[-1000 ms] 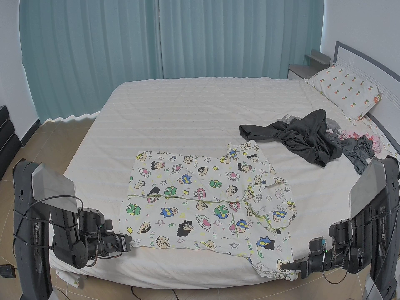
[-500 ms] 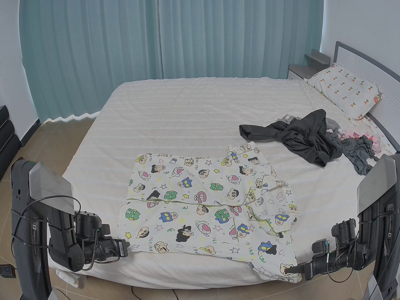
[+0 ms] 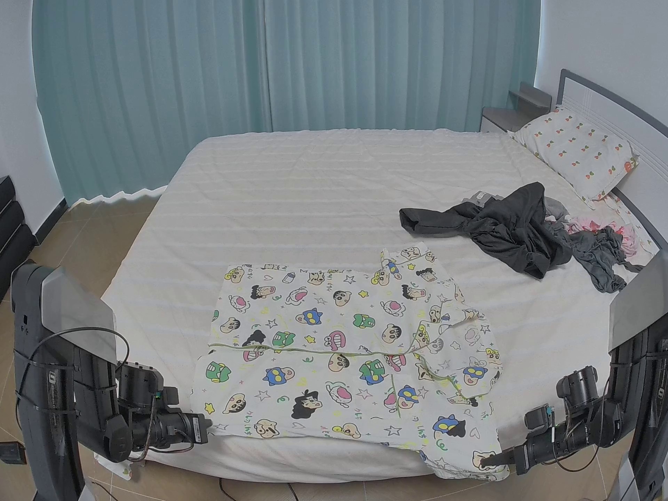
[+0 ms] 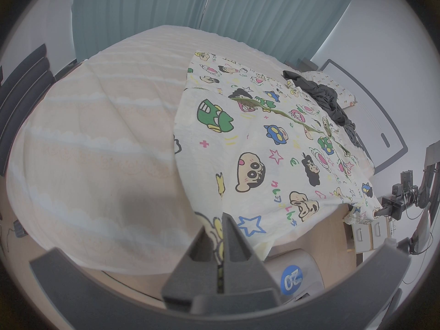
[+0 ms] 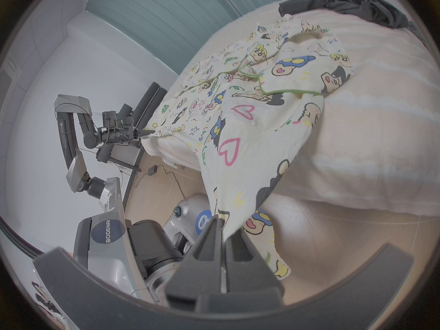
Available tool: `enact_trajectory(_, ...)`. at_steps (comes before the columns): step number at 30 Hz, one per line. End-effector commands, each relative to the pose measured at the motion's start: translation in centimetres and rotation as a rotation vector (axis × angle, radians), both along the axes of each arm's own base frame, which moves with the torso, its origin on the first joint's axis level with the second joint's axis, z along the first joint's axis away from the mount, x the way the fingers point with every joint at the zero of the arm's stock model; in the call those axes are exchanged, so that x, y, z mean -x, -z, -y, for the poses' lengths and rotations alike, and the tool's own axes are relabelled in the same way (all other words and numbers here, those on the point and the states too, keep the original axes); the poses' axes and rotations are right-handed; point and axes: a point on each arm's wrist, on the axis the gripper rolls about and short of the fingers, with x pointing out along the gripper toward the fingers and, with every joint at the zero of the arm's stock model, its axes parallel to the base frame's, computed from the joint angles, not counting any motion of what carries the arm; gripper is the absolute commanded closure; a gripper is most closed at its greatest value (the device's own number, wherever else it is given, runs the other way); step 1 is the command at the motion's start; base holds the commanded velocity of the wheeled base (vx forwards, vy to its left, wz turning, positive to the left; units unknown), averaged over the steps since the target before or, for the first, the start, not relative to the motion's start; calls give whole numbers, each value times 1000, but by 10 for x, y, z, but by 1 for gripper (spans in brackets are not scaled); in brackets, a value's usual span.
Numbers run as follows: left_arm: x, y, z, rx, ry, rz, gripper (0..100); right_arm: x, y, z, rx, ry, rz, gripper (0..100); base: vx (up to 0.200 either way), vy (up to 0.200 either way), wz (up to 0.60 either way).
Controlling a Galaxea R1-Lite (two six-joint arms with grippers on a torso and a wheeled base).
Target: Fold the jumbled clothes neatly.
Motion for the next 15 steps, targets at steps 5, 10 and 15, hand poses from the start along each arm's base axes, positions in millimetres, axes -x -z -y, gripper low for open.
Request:
enact_trajectory(5,17,-5,-1,0,9,-46,100,8,-9,6,39,16,-8,100,0,0,0)
enact_trajectory(10,12,-10,0,12,7,13,100,4,-14,5,10,12,48,100,0,0,0)
enact_trajectory(15,-3,-18,3,44,-5,111,100,-12,-24,4,-51,35,205,100,0,0,0)
